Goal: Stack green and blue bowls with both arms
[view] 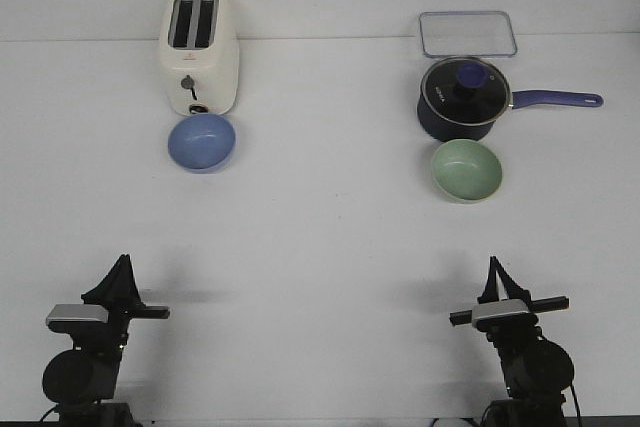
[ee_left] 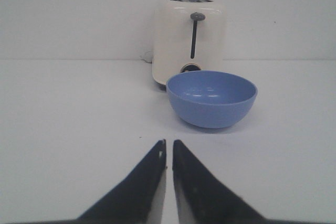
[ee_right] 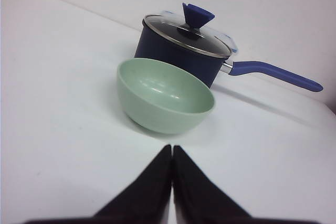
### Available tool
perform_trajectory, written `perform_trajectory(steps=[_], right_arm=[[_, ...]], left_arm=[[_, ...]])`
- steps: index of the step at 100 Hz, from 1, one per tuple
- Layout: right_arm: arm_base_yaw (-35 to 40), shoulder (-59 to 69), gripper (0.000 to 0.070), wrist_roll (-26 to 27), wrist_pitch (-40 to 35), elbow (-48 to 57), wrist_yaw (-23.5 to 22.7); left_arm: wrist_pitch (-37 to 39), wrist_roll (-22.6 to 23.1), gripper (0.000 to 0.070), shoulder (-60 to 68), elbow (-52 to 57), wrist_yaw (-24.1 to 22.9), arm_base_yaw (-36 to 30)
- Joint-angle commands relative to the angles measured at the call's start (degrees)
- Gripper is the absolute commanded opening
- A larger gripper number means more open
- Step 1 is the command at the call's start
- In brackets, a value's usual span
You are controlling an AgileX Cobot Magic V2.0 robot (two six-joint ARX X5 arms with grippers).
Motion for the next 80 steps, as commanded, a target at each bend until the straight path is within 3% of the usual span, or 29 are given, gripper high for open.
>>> perform_trajectory(steps=[1,25,34,44,62,80], right_arm=[[0.02,0.0,0.0,-0.04,0.61,-0.11,0.0],[0.02,0.0,0.0,-0.04,0.63,-0.11,0.0],[0.02,0.0,0.0,2.16,0.63,-0.11,-0.42],[0.02,0.0,0.0,10.4,0.66,-0.11,-0.63],[0.02,0.0,0.0,32.26,1.03,0.04,0.15],[0.02,1.09,0.0,37.18,-1.53,4.15,-0.07]], left_arm=[[0.68,0.26,0.0015,-0.07,-1.16,0.22,0.11],[0.68,0.26,0.0015,-0.07,-1.16,0.22,0.11],[0.68,0.26,0.0015,-0.07,-1.16,0.22,0.11],[0.68,0.26,0.0015,-0.07,-1.16,0.22,0.11],[0.68,0.26,0.0015,-0.07,-1.16,0.22,0.11],[0.7,0.26,0.0015,-0.07,-1.16,0.22,0.11]])
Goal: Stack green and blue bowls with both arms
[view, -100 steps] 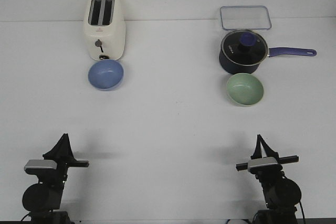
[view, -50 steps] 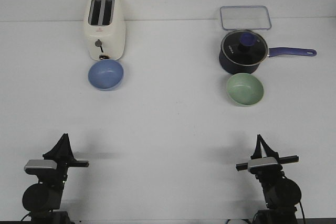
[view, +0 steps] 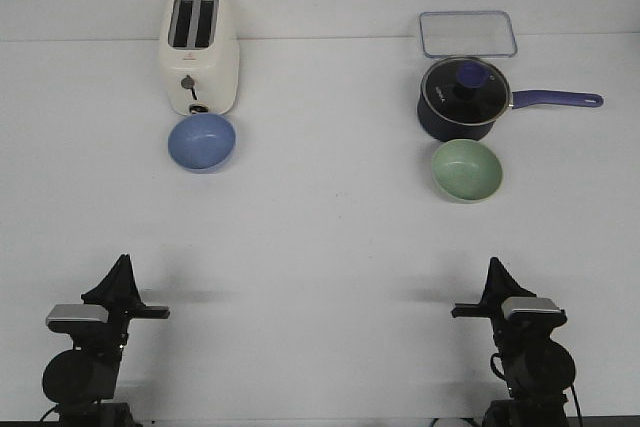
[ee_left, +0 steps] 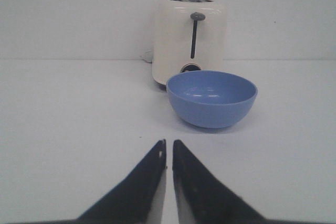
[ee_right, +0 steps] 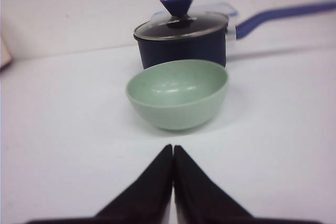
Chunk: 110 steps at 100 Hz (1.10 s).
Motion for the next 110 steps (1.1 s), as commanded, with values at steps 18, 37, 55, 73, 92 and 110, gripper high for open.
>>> perform_trajectory(steps=[18,37,55,73,92,110], right_arm=[[-0.04,9.92,0.0,6.25,-1.36,10.54,0.15],[-0.5,28.0,0.0062,7.1,-9.77,23.67,1.38],[-2.27,45.97,0.0458,4.72,-13.2,35.45,-2.08],[-4.68,61.92,0.051,1.9,-13.59,45.64,-2.14],[-7.26,76.96,0.0532,-0.74,-13.64,55.56,-2.64],[-8.87,87.97,0.0532,-1.77,-14.08,62.1,-2.62]], left_arm=[[0.7,0.26,0.0015,-0.07,-1.16,0.2,0.11],[0.68,0.26,0.0015,-0.07,-1.16,0.2,0.11],[0.68,0.26,0.0015,-0.07,-1.16,0.2,0.11],[0.7,0.26,0.0015,-0.07,-1.16,0.2,0.11],[0.68,0.26,0.0015,-0.07,-1.16,0.2,0.11],[0.68,0.26,0.0015,-0.07,-1.16,0.2,0.11]])
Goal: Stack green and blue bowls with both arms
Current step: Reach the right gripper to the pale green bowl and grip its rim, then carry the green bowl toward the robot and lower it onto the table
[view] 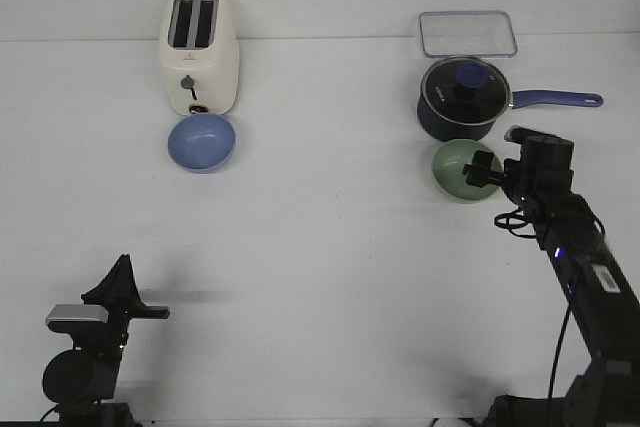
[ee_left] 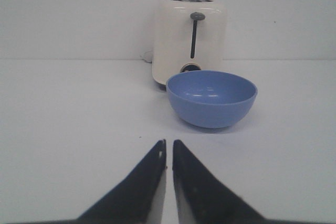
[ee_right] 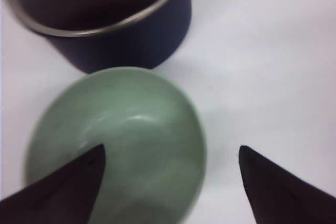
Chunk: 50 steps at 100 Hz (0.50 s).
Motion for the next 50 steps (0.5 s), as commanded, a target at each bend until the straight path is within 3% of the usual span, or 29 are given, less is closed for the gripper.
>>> perform_trajectory(steps=[1,20,25,37,50], right_arm=[[-0.48,3.69,0.0532,-1.18,0.13,2.16,0.0],[-1.38,11.13,0.0508,-1.18,0.15,4.63,-0.02],[-1.51,12.35,0.0405,-1.16,0.15,4.83,-0.04],[-1.75,13.38,0.001,-1.49,0.22,4.94,-0.44],[-1.99,13.22,0.0,-2.1,0.04,5.62,-0.5]], left_arm=[[0.68,0.26,0.0015,-0.07,-1.16,0.22,0.11],[0.68,0.26,0.0015,-0.07,-1.16,0.22,0.11],[0.68,0.26,0.0015,-0.07,-1.16,0.22,0.11],[0.68,0.26,0.0015,-0.07,-1.16,0.22,0.11],[0.68,0.26,0.0015,-0.07,-1.16,0.22,0.11]])
